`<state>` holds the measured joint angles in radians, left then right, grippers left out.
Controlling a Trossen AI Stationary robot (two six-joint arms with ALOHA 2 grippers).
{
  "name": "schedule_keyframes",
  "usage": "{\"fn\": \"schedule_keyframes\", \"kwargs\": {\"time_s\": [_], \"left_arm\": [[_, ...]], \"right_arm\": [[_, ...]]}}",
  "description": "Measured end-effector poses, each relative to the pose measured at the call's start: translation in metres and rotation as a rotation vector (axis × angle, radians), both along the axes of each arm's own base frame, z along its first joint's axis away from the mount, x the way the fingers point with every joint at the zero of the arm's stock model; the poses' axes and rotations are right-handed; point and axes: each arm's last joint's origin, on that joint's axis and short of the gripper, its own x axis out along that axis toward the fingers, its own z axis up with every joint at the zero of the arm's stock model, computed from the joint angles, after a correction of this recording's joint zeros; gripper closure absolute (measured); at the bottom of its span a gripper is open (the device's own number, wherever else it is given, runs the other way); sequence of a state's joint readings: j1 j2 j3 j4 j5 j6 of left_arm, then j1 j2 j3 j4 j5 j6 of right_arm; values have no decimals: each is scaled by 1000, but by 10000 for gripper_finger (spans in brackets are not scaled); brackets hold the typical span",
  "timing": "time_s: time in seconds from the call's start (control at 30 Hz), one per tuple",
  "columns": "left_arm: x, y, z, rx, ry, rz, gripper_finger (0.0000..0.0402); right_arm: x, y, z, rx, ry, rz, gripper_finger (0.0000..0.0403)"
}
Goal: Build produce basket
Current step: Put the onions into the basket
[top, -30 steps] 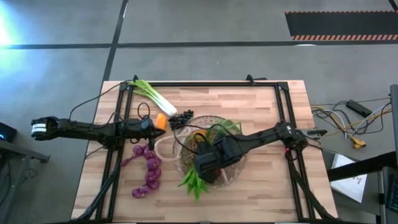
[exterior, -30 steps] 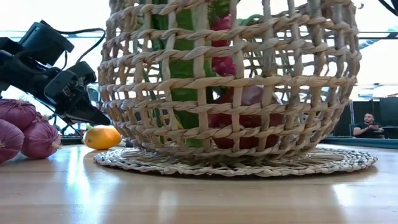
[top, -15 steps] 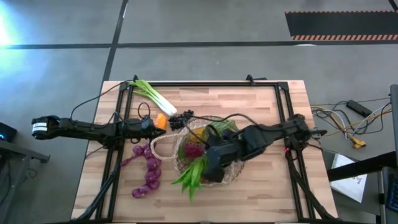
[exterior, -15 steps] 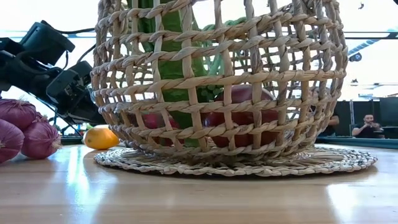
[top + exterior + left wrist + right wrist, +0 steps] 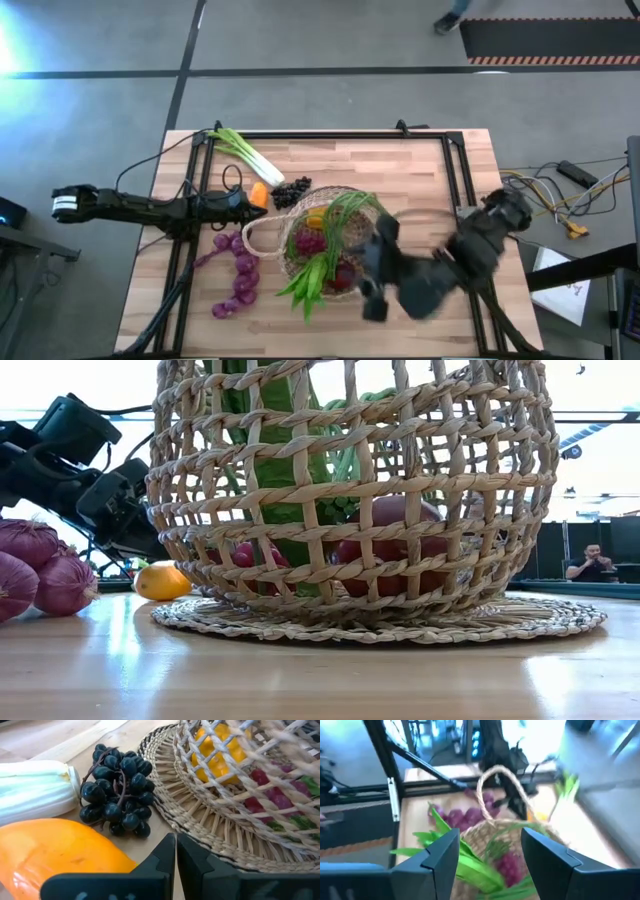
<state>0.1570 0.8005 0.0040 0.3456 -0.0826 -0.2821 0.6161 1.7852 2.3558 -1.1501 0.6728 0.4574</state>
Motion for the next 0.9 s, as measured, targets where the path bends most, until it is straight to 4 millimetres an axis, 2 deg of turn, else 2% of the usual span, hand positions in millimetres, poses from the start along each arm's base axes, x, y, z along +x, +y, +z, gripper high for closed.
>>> {"fn": "schedule_keyframes", "kwargs": {"time_s": [0.17, 0.33, 0.5, 0.6, 0.7, 0.8, 0.9], "left_arm": [[1, 0, 1, 2, -10, 0, 402], [1, 0, 1, 5, -17, 1, 402], [5, 1, 9, -32, -120, 19, 402], [9, 0, 20, -23, -240, -27, 402], [14, -3, 32, 17, -308, -103, 402], [26, -12, 56, 116, -363, -211, 402], [38, -30, 73, 182, -313, -312, 402]], "right_arm": [[-23, 56, -10, -124, -46, 86, 210], [-43, 113, -42, -111, -35, 127, 220], [-47, 167, -100, -130, 27, 141, 228], [-44, 192, -140, -77, 89, 125, 236], [-39, 209, -180, 21, 188, 102, 250], [-32, 221, -221, 47, 241, 42, 265], [-25, 232, -250, 78, 240, 11, 278]]}}
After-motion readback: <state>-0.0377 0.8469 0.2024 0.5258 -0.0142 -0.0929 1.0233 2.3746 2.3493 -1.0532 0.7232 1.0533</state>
